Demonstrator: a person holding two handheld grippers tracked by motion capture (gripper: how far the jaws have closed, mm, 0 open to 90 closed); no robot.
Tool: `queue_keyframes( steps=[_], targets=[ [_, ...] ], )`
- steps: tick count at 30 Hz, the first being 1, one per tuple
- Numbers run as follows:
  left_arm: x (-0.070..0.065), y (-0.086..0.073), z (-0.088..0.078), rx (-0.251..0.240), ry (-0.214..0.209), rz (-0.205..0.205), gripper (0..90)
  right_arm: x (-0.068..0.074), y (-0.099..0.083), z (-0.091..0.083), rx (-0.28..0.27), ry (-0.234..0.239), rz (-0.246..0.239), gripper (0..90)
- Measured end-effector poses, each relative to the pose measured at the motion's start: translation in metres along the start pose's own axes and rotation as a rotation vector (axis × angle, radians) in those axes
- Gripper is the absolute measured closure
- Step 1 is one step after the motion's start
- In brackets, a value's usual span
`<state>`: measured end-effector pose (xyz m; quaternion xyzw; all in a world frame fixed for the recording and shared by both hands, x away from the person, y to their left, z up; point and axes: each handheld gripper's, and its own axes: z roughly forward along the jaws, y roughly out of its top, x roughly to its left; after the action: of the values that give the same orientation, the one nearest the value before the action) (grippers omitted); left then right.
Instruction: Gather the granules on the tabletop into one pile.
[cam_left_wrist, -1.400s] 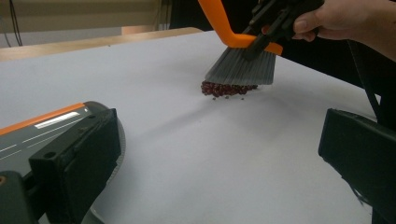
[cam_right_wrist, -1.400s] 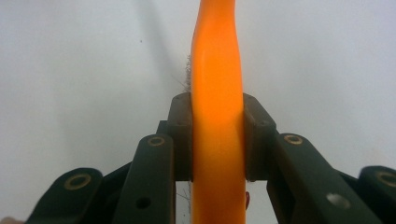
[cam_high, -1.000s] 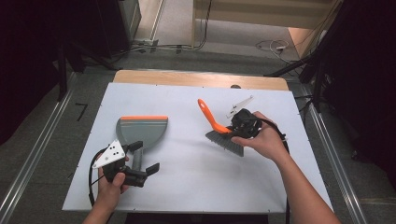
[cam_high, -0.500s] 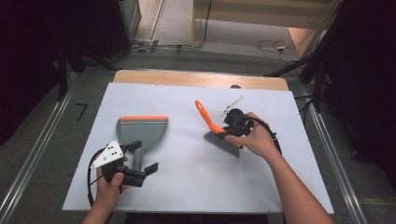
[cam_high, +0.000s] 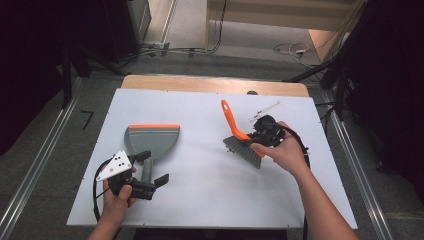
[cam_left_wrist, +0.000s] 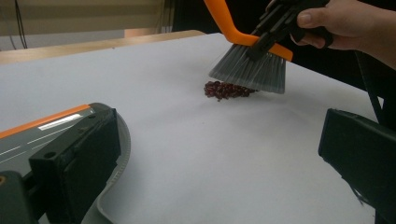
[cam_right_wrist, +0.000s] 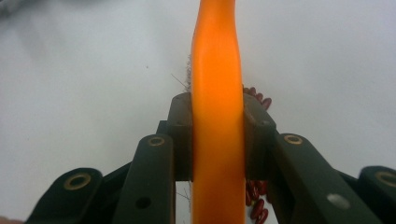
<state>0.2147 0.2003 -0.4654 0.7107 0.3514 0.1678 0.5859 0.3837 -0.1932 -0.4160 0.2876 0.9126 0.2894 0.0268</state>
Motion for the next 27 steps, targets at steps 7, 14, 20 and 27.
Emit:
queue_keyframes(
  steps=[7,14,20,27],
  targets=[
    [0.001,0.0,0.0,0.001,0.006,0.002,0.0,-0.002,-0.022,-0.016,-0.049,0.0,0.056,68.6],
    [0.001,0.0,-0.001,0.001,0.01,0.002,0.0,-0.004,-0.042,-0.028,-0.076,-0.012,0.094,68.6],
    [0.001,0.0,-0.002,-0.001,0.015,0.003,0.0,-0.004,-0.061,-0.039,-0.12,-0.004,0.138,68.7],
    [0.001,0.001,-0.003,-0.01,0.021,0.003,0.0,-0.004,-0.086,-0.05,-0.157,0.0,0.179,68.6]
  ],
)
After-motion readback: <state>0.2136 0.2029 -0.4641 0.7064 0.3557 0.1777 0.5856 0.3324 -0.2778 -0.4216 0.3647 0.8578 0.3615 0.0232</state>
